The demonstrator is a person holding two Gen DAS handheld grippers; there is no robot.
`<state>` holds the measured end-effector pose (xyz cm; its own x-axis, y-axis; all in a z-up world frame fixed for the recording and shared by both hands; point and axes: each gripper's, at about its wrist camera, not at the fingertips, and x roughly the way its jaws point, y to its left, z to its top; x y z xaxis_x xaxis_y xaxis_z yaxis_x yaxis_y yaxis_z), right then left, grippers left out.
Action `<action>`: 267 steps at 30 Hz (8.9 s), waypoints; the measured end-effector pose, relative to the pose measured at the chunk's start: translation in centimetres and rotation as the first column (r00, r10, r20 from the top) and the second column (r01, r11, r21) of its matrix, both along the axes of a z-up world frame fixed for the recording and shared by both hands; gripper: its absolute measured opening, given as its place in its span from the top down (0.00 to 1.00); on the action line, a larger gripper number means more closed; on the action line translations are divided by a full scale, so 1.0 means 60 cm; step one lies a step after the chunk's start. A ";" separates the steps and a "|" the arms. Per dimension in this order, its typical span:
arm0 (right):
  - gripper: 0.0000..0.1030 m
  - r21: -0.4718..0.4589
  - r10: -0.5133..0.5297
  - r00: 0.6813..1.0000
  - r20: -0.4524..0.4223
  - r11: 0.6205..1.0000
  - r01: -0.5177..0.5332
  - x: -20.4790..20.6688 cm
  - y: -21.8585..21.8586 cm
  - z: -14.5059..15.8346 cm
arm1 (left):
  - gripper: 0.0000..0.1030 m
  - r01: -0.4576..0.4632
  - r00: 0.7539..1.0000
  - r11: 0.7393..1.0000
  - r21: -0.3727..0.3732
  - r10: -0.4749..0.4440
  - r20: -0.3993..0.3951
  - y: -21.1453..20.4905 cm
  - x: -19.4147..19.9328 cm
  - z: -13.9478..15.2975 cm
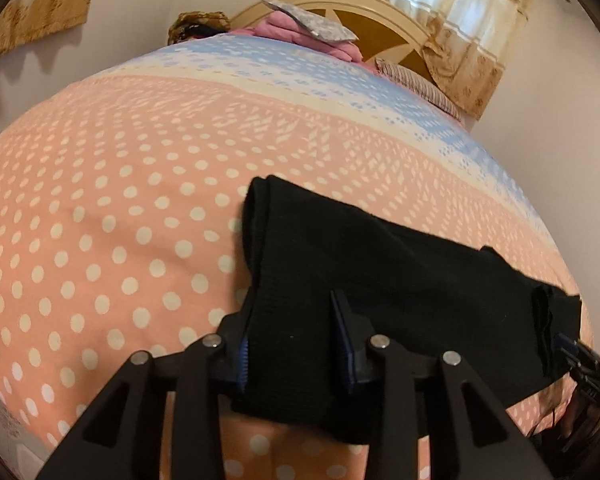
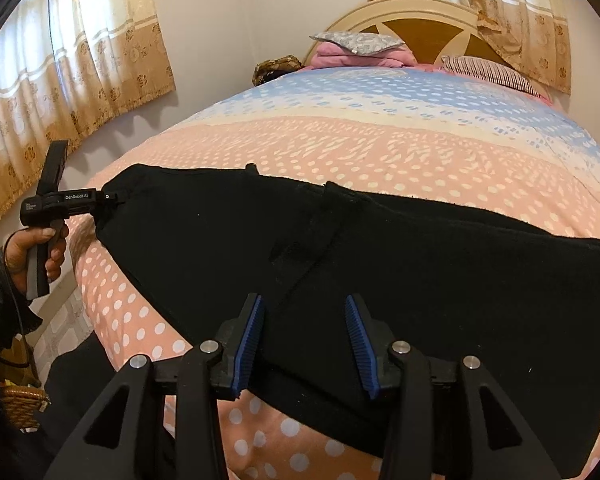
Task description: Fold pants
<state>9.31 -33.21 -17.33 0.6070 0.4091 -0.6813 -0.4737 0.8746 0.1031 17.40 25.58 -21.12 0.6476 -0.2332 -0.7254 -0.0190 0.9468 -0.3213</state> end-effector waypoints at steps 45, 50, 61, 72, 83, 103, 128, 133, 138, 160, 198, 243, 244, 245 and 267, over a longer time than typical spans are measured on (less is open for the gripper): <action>0.56 0.183 -0.581 0.814 0.010 0.801 0.570 -0.048 -0.359 0.081 | 0.77 0.618 0.775 0.785 0.053 -0.619 0.130 -0.656 0.005 0.170; 0.56 0.189 -0.587 0.810 0.010 0.796 0.575 -0.047 -0.368 0.070 | 0.72 0.632 0.761 0.764 0.131 -0.643 0.082 -0.707 -0.019 0.127; 0.56 0.311 -0.551 0.834 0.023 0.797 0.518 -0.068 -0.360 0.093 | 0.30 0.531 0.777 0.820 0.216 -0.572 0.261 -0.607 -0.103 0.197; 0.57 0.137 -0.434 0.899 -0.050 0.889 0.437 -0.067 -0.279 0.070 | 0.27 0.343 0.930 0.922 0.179 -0.360 0.070 -0.480 -0.051 0.075; 0.59 0.141 -0.425 0.893 -0.150 0.885 0.445 -0.053 -0.311 0.036 | 0.26 0.344 0.930 0.917 0.200 -0.362 0.059 -0.481 -0.053 0.064; 0.59 0.052 -0.335 0.937 -0.094 0.939 0.341 -0.024 -0.204 0.049 | 0.23 0.352 0.932 0.928 0.123 -0.360 0.048 -0.438 -0.063 0.054; 0.59 0.048 -0.019 0.966 -0.258 0.998 0.033 0.219 0.048 0.085 | 0.19 0.360 0.931 0.932 0.044 -0.362 0.038 -0.406 -0.085 0.042; 0.59 0.023 0.068 0.905 -0.419 0.998 -0.065 0.273 0.100 0.035 | 0.18 0.361 0.931 0.932 0.042 -0.363 0.038 -0.406 -0.087 0.040; 0.86 -0.005 0.067 0.890 -0.451 0.997 -0.078 0.276 0.109 0.019 | 0.18 0.359 0.932 0.932 0.054 -0.361 0.039 -0.409 -0.091 0.040; 0.57 0.071 -0.050 0.962 -0.268 0.995 0.072 0.213 0.026 0.102 | 0.16 0.343 0.938 0.938 0.043 -0.344 0.041 -0.420 -0.095 0.046; 0.94 0.056 -0.437 0.878 -0.194 0.889 0.455 -0.102 -0.283 0.061 | 0.16 0.317 0.946 0.947 0.057 -0.320 0.053 -0.415 -0.101 0.050; 0.60 -0.024 -0.380 0.921 -0.081 0.925 0.380 0.005 -0.259 0.076 | 0.11 0.330 0.942 0.936 0.119 -0.336 0.028 -0.422 -0.096 0.041; 0.60 -0.029 -0.385 0.919 -0.082 0.923 0.383 0.003 -0.262 0.074 | 0.11 0.329 0.942 0.937 0.118 -0.334 0.028 -0.424 -0.097 0.042; 0.60 -0.024 -0.386 0.919 -0.084 0.923 0.385 0.001 -0.265 0.072 | 0.11 0.329 0.942 0.937 0.117 -0.335 0.028 -0.423 -0.097 0.042; 0.47 0.131 -0.407 0.902 -0.141 0.896 0.425 0.005 -0.312 0.056 | 0.11 0.343 0.932 0.919 0.196 -0.358 0.048 -0.457 -0.028 0.058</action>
<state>9.64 -51.92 -13.98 0.6717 0.2402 -0.7008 -0.0483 0.9582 0.2821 15.73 -1.82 -17.61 0.6065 -0.3256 -0.7253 0.3438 0.9300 -0.1300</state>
